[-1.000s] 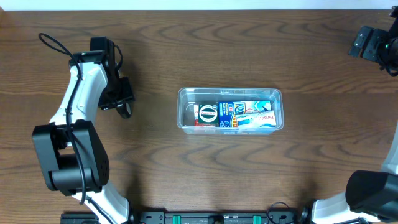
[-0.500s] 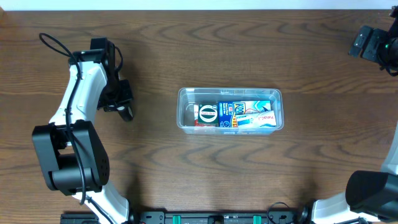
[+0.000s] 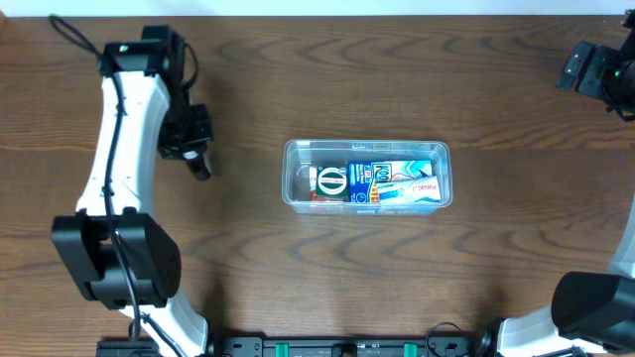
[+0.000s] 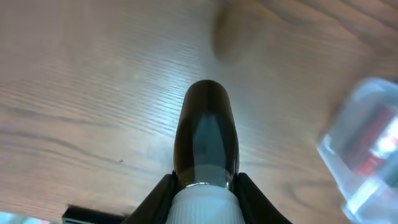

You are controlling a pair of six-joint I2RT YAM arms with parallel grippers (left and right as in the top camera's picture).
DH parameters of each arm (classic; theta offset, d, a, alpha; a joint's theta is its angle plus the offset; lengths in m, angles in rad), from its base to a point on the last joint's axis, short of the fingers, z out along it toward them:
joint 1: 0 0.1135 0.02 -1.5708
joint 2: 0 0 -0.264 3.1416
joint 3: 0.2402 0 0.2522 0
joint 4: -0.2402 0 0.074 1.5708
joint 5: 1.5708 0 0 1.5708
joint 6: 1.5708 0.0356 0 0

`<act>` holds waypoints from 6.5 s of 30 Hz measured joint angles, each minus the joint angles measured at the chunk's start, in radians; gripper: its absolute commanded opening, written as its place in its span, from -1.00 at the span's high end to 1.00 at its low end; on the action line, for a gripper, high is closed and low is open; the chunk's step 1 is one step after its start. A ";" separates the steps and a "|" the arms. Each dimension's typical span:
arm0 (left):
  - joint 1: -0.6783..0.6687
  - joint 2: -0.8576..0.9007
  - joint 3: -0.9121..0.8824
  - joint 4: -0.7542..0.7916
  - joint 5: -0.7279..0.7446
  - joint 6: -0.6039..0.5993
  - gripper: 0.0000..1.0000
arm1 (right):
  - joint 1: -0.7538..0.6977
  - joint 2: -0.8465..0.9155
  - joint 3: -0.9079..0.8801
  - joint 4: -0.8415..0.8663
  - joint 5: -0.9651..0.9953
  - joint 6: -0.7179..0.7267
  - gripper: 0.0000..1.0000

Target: Pack container

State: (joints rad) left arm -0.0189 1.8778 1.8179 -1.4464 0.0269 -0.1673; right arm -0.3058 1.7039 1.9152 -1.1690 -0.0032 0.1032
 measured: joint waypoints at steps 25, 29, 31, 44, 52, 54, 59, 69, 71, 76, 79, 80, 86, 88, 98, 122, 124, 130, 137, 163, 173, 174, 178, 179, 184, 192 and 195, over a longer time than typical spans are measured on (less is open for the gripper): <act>-0.379 -0.074 0.101 -0.050 0.052 -0.129 0.46 | 0.000 0.000 0.000 0.000 0.000 0.000 -0.98; -0.423 -0.077 0.101 -0.035 0.052 -0.164 0.46 | 0.000 0.000 0.000 0.000 0.000 0.000 -0.99; -0.452 -0.077 0.101 -0.010 0.051 -0.179 0.46 | 0.000 0.000 0.000 0.000 0.000 0.000 -0.99; -0.541 -0.077 0.046 0.066 -0.019 -0.327 0.46 | 0.000 0.000 0.000 0.000 0.000 0.000 -0.98; -0.541 -0.077 -0.109 0.154 -0.034 -0.355 0.46 | 0.000 0.000 0.000 0.000 0.000 0.000 -0.99; -0.541 -0.077 -0.136 0.177 -0.035 -0.357 0.46 | 0.000 0.000 0.000 0.000 0.000 0.000 -0.98; -0.541 -0.077 -0.198 0.240 -0.035 -0.357 0.46 | 0.000 0.000 0.000 0.000 0.000 0.000 -0.99; -0.541 -0.077 -0.339 0.361 -0.039 -0.357 0.46 | 0.000 0.000 0.000 0.000 0.000 0.000 -0.99; -0.541 -0.077 -0.353 0.379 -0.040 -0.357 0.46 | 0.000 0.000 0.000 0.000 0.000 0.000 -0.98; -0.541 -0.077 -0.375 0.418 -0.059 -0.357 0.46 | 0.000 0.000 0.000 0.000 0.000 0.000 -0.98; -0.541 -0.077 -0.393 0.441 -0.068 -0.357 0.46 | 0.000 0.000 0.000 0.000 0.000 0.000 -0.98; -0.541 -0.077 -0.402 0.450 -0.070 -0.357 0.46 | 0.000 0.000 0.000 0.000 0.000 0.000 -0.98; -0.542 -0.077 -0.438 0.472 -0.072 -0.357 0.29 | 0.000 0.000 0.000 0.000 0.000 0.000 -0.99; -0.542 -0.077 -0.438 0.481 -0.072 -0.365 -0.04 | 0.000 0.000 0.000 0.000 0.000 0.000 -0.98; -0.544 -0.077 -0.438 0.511 -0.085 -0.359 -0.22 | 0.000 0.000 0.000 0.000 0.000 0.000 -0.98; -0.538 -0.534 0.280 0.092 -0.090 -0.168 -0.96 | 0.000 0.000 0.000 0.000 0.000 0.000 -0.98; -0.538 -0.624 0.287 0.089 -0.091 -0.168 -0.96 | 0.000 0.000 0.000 0.000 0.000 0.000 -0.99; -0.538 -0.843 0.291 0.084 -0.091 -0.168 -0.96 | 0.000 0.000 0.000 0.000 0.000 0.000 -0.98; -0.538 -1.033 0.291 0.048 -0.091 -0.168 -0.96 | 0.000 0.000 0.000 0.000 0.000 0.000 -0.99; 0.024 -1.619 -0.526 0.453 -0.296 -0.167 -0.96 | 0.000 0.000 0.000 0.000 0.000 0.000 -0.99; 0.026 -1.628 -1.052 1.049 -0.296 -0.167 -0.96 | 0.000 0.000 0.000 0.000 0.000 0.000 -0.99; 0.026 -1.636 -1.091 1.078 -0.296 -0.168 -0.96 | 0.000 0.000 0.000 0.000 0.000 0.000 -0.98; 0.031 -1.703 -1.251 1.198 -0.296 -0.167 -0.96 | 0.000 0.000 0.000 0.000 0.000 0.000 -0.98; 0.031 -1.719 -1.279 1.217 -0.296 -0.167 -0.96 | 0.000 0.000 0.000 0.000 0.000 0.000 -0.98; 0.031 -1.807 -1.431 1.297 -0.296 -0.171 -0.96 | 0.000 0.000 0.000 0.000 0.000 0.000 -0.99; 0.031 -1.864 -1.621 1.376 -0.296 -0.186 -0.96 | 0.000 0.000 0.000 0.000 0.000 0.000 -0.99; 0.031 -1.865 -1.656 1.376 -0.296 -0.195 -0.96 | 0.000 0.000 0.000 0.000 0.000 0.000 -0.98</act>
State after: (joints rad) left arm 0.0116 0.0128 0.1623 -0.0704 -0.2687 -0.3622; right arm -0.3058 1.7039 1.9152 -1.1690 -0.0032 0.1032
